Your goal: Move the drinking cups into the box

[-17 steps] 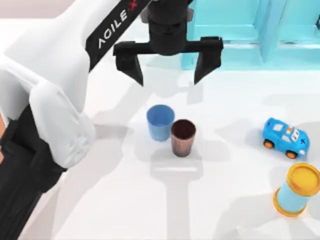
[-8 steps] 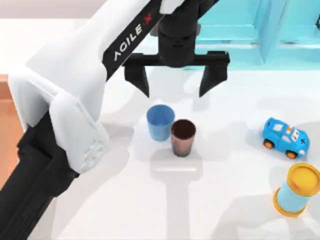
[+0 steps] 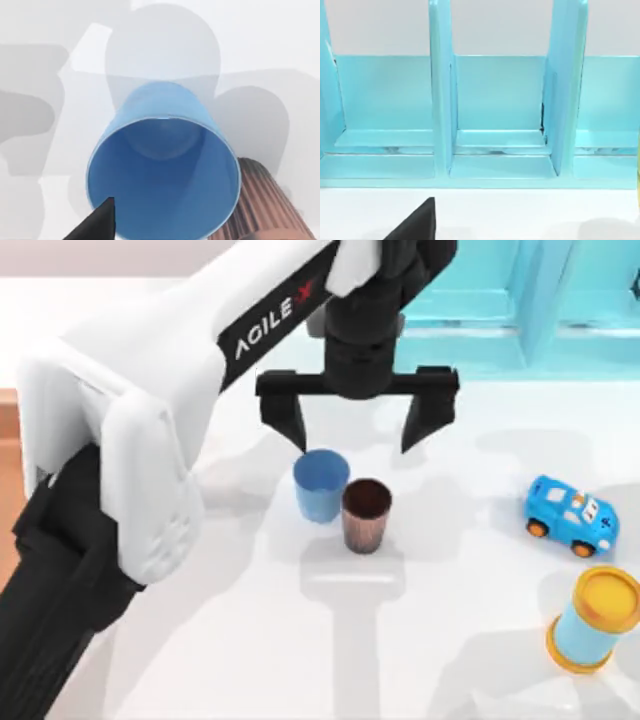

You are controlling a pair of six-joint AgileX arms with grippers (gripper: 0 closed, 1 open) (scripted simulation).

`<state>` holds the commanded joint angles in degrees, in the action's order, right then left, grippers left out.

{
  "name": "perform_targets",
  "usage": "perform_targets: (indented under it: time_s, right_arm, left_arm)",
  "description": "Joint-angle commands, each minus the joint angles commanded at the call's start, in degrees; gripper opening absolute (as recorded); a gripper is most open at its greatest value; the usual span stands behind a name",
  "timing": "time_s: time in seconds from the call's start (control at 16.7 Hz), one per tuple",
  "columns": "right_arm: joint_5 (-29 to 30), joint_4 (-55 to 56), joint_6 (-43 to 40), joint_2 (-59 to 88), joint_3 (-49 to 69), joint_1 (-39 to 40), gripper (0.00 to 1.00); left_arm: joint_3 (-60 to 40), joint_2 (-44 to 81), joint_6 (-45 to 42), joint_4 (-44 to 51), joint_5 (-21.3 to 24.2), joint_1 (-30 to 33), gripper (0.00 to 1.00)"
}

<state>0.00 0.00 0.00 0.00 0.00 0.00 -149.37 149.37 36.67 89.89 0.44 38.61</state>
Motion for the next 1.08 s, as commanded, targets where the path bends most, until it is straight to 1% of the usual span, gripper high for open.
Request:
perform_targets:
  time_s: [0.24,0.36,0.54,0.78,1.08]
  right_arm:
    - [0.0,0.0,0.0,0.0,0.0,0.0,1.00]
    - [0.0,0.0,0.0,0.0,0.0,0.0,1.00]
    - [0.0,0.0,0.0,0.0,0.0,0.0,1.00]
    - [0.0,0.0,0.0,0.0,0.0,0.0,1.00]
    - [0.0,0.0,0.0,0.0,0.0,0.0,1.00]
  left_arm:
    - [15.0,-3.4,0.1,-10.9,0.0,0.0,1.00]
    - [20.4,-4.6,0.1,-15.3,-0.1,0.0,1.00]
    - [23.9,-5.4,0.1,-18.4,-0.1,0.1,1.00]
    - [24.0,-5.4,0.1,-18.5,-0.1,0.1,1.00]
    - [24.0,-5.4,0.1,-18.5,-0.1,0.1,0.62]
